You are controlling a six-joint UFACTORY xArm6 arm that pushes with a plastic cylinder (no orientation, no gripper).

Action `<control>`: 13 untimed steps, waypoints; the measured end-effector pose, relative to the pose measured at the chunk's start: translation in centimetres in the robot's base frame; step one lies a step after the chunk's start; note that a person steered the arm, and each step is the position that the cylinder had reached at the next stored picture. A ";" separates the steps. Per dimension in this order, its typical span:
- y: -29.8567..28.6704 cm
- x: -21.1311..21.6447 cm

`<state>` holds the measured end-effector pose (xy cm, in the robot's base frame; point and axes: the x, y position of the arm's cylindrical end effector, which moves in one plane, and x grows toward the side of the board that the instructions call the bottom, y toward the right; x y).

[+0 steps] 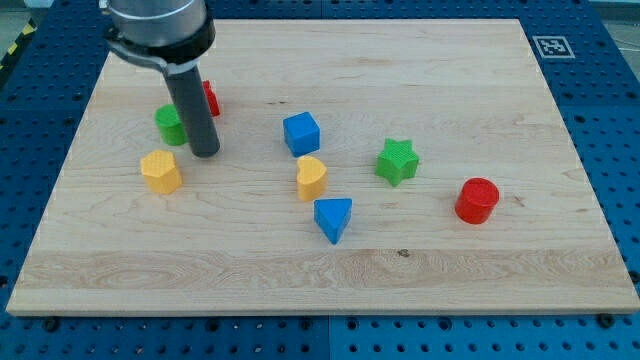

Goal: Move the green circle and red star parallel above the yellow hexagon

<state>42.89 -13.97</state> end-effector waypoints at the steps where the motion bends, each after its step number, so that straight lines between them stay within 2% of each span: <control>1: 0.0 -2.3; 5: -0.1 -6.8; 7: -0.2 -3.0; 8: -1.2 -2.8; 13: -3.5 -6.2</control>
